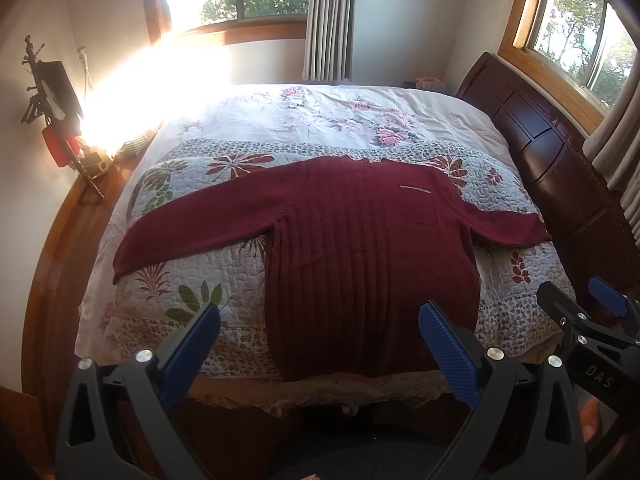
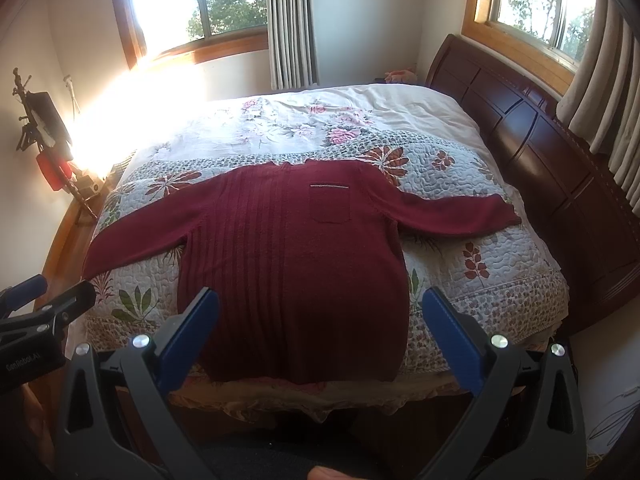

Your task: Fold small clothes

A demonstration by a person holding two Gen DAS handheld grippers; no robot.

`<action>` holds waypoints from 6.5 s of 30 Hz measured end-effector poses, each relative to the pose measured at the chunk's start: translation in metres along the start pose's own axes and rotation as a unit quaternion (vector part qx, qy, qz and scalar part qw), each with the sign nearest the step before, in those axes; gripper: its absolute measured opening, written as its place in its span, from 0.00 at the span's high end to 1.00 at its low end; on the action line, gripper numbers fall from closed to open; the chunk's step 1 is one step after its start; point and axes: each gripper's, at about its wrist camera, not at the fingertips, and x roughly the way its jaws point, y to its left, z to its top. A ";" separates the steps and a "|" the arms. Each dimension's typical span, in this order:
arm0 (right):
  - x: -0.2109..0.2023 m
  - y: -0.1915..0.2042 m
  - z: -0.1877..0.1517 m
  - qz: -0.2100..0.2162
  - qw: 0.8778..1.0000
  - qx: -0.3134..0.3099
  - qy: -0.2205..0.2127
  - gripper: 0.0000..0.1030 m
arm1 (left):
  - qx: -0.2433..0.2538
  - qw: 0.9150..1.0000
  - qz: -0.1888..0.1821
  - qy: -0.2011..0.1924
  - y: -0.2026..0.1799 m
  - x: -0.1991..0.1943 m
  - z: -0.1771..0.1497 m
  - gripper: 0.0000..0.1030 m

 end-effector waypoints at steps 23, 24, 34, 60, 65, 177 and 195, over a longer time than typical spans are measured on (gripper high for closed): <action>0.000 0.002 0.002 0.001 1.000 -0.002 -0.001 0.03 | 0.001 1.000 0.002 -0.006 -0.001 -0.002 0.001 0.04; 0.000 0.002 0.002 0.001 1.000 -0.002 -0.001 0.03 | 0.001 1.000 0.002 -0.006 -0.002 -0.002 0.002 0.04; -0.001 0.001 0.002 0.002 1.000 -0.002 0.000 0.03 | 0.001 1.000 0.002 -0.006 -0.002 -0.003 0.002 0.04; 0.017 0.012 0.015 -0.003 1.000 -0.003 0.010 0.03 | -0.003 1.000 0.003 -0.002 0.004 0.005 0.012 0.04; 0.022 0.021 0.019 -0.006 1.000 -0.004 0.011 0.03 | -0.009 1.000 0.003 -0.004 0.018 0.017 0.016 0.04; 0.368 0.028 0.145 0.042 0.993 -0.105 0.038 0.90 | -0.301 0.853 -0.423 0.050 0.066 0.285 0.165 0.04; 0.286 -0.077 0.066 0.110 0.989 -0.040 0.091 0.45 | -0.226 0.875 -0.354 0.242 -0.031 0.455 0.168 0.04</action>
